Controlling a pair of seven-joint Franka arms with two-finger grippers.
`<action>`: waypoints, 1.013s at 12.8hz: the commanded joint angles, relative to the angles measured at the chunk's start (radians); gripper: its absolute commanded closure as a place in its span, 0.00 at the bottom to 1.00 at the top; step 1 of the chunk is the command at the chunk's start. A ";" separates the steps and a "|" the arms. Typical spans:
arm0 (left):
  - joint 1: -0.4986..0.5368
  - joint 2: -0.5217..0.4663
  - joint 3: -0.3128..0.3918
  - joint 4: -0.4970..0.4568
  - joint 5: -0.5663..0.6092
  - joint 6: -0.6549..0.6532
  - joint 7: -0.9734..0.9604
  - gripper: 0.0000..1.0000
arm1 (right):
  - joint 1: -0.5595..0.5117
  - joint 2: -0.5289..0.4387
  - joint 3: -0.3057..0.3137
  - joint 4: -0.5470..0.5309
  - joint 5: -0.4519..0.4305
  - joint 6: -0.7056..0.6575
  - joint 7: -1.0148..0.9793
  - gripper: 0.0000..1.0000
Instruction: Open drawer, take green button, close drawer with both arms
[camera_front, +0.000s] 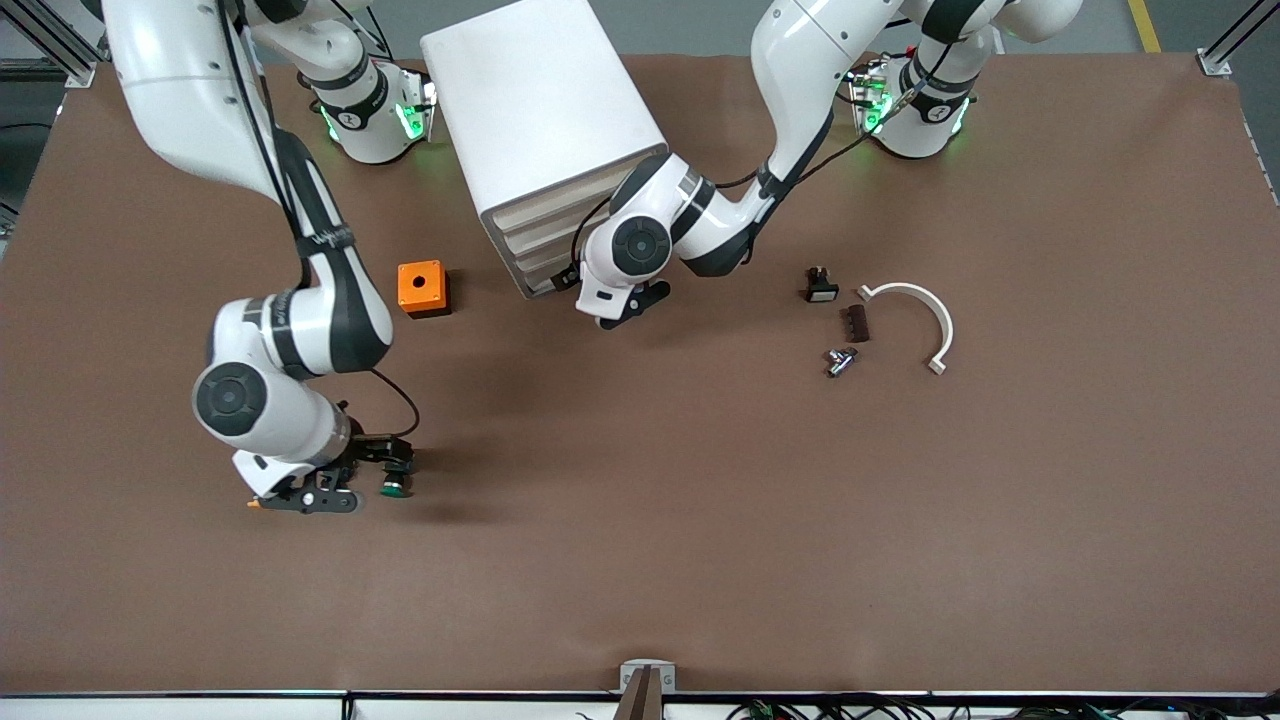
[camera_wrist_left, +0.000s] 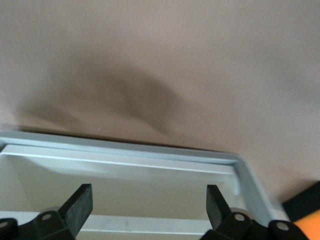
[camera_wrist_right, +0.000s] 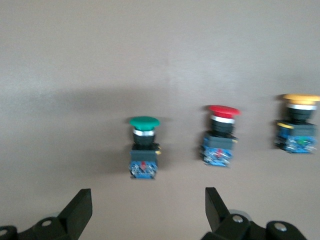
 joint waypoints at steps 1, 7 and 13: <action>0.068 -0.089 0.001 -0.015 -0.002 -0.016 -0.001 0.01 | -0.075 -0.056 0.019 0.033 -0.015 -0.121 -0.076 0.00; 0.312 -0.321 -0.002 0.065 0.210 -0.321 0.082 0.01 | -0.223 -0.234 0.021 0.056 -0.016 -0.356 -0.199 0.00; 0.623 -0.534 0.001 0.072 0.230 -0.617 0.427 0.01 | -0.251 -0.363 0.025 0.074 -0.067 -0.477 -0.204 0.00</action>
